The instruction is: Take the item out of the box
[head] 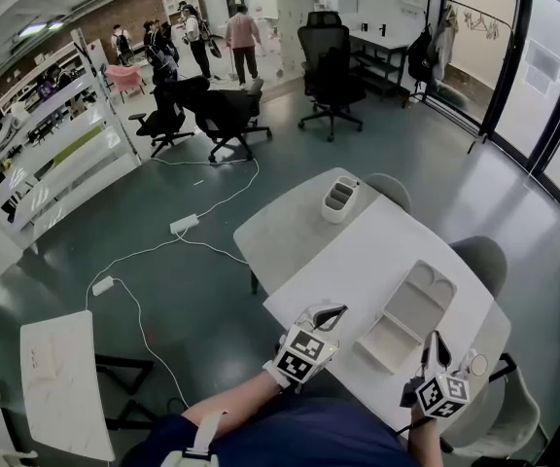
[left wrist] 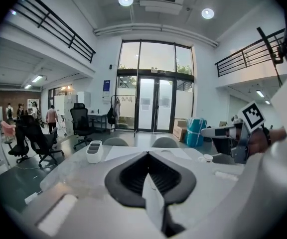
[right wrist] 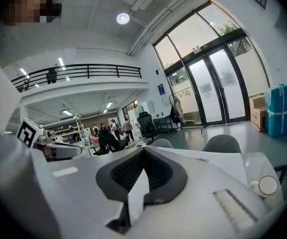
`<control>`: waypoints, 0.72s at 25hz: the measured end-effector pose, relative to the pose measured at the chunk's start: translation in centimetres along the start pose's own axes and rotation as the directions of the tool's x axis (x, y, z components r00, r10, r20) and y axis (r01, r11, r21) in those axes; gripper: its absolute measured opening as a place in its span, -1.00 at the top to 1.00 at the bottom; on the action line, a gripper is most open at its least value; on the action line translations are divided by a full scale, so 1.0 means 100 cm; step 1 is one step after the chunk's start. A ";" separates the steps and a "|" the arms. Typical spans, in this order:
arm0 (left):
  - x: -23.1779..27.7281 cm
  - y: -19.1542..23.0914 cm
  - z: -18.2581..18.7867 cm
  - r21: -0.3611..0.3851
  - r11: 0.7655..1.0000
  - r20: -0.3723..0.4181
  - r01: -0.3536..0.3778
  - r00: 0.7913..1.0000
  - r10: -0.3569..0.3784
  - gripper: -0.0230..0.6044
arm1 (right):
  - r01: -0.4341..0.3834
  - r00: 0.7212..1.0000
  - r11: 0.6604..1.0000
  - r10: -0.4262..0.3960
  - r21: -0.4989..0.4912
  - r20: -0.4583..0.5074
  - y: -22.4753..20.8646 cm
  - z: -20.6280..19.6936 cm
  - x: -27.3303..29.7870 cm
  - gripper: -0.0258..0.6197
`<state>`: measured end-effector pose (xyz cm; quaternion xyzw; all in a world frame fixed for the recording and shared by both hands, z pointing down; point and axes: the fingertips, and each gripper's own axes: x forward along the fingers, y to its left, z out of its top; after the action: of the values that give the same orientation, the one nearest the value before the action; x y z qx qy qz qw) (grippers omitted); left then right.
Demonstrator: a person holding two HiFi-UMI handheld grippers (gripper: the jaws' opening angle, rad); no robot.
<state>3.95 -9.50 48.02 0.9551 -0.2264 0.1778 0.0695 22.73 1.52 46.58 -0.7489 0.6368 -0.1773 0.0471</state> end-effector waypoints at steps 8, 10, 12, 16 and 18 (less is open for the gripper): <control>-0.007 0.006 0.020 -0.038 0.999 0.098 0.014 0.995 -0.010 0.92 | 0.017 0.995 0.998 -0.011 -0.054 0.100 0.012 0.031 0.004 0.92; -0.009 0.009 0.027 -0.053 0.999 0.126 0.008 0.992 -0.001 0.92 | -0.003 0.995 0.999 0.008 -0.054 0.100 0.023 0.031 0.008 0.92; -0.009 0.005 0.032 -0.074 0.997 0.143 0.013 0.990 -0.002 0.92 | -0.011 0.995 0.999 0.016 -0.053 0.095 0.028 0.030 0.004 0.92; -0.005 -0.007 0.034 -0.089 0.995 0.154 0.045 0.988 -0.031 0.92 | -0.006 0.995 0.998 0.012 -0.067 0.095 0.031 0.028 -0.006 0.92; -0.004 -0.006 0.040 -0.078 0.996 0.174 0.042 0.984 -0.028 0.92 | -0.011 0.994 0.997 0.020 -0.081 0.105 0.032 0.029 -0.004 0.92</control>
<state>5.08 -9.62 44.15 0.9672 -0.2217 0.0835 0.0918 20.64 0.89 42.85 -0.7536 0.6458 -0.1112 0.0517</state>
